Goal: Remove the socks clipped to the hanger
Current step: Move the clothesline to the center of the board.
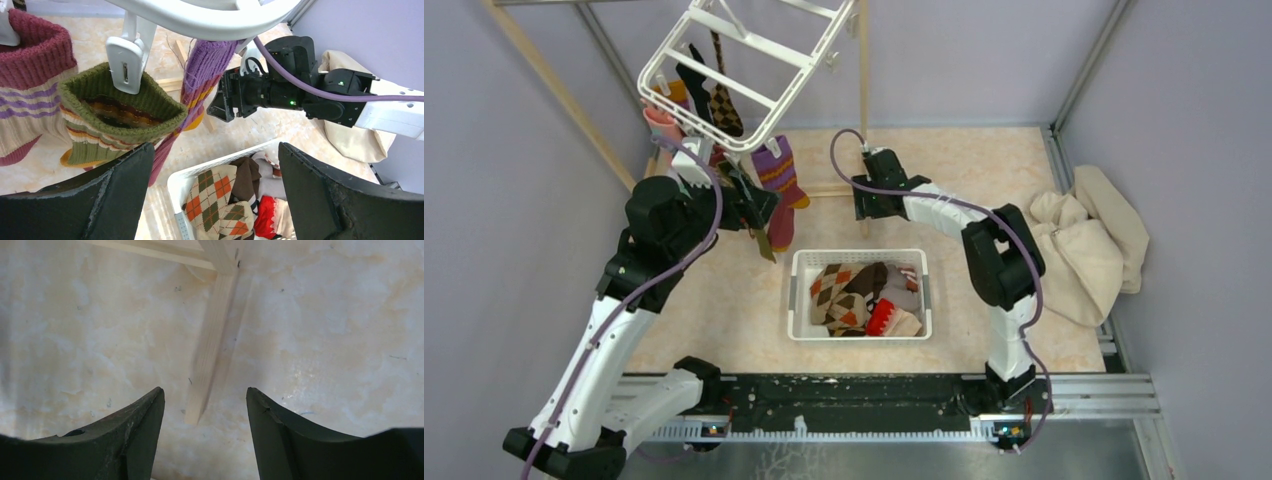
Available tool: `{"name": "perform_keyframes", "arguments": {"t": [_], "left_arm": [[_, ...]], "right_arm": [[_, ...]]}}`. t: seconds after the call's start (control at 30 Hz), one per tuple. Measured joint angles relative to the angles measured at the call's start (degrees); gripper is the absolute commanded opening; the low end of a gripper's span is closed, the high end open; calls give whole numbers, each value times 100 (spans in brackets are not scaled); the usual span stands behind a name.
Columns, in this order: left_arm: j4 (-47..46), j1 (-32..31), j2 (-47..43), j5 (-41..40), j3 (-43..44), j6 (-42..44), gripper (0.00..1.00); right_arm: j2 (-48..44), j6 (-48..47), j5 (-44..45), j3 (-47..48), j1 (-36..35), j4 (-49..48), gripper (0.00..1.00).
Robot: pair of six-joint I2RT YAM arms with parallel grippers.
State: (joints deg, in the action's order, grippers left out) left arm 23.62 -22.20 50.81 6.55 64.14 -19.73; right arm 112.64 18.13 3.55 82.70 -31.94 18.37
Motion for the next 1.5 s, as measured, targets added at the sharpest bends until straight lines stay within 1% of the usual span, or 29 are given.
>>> {"name": "perform_keyframes", "arguments": {"t": [0.17, 0.43, 0.5, 0.63, 0.7, 0.8, 0.87, 1.1, 1.5], "left_arm": [[2, -24, 7, 33, 2, 0, 99], [50, -33, 4, 238, 190, -24, 99], [46, -33, 2, 341, 269, -39, 99], [44, -35, -22, 459, 332, -66, 99], [44, -46, -35, 476, 332, -70, 99], [48, -57, -46, 496, 332, -83, 99], [48, -57, -59, 496, 332, -85, 99], [55, -57, -140, 494, 332, -83, 99], [170, -57, -190, 490, 332, -81, 99]], "right_arm": [[232, 9, 186, 205, -127, -28, 56], [767, 129, 643, 568, -175, 264, 49], [898, 166, 702, 664, -175, 380, 41], [1040, 254, 734, 894, -181, 514, 22], [1099, 306, 756, 984, -203, 557, 15], [1154, 350, 894, 1086, -221, 667, 7], [1167, 413, 946, 1119, -201, 717, 5], [1167, 459, 879, 1117, -79, 706, 2], [1161, 365, 570, 1104, 710, 656, 0]]}}
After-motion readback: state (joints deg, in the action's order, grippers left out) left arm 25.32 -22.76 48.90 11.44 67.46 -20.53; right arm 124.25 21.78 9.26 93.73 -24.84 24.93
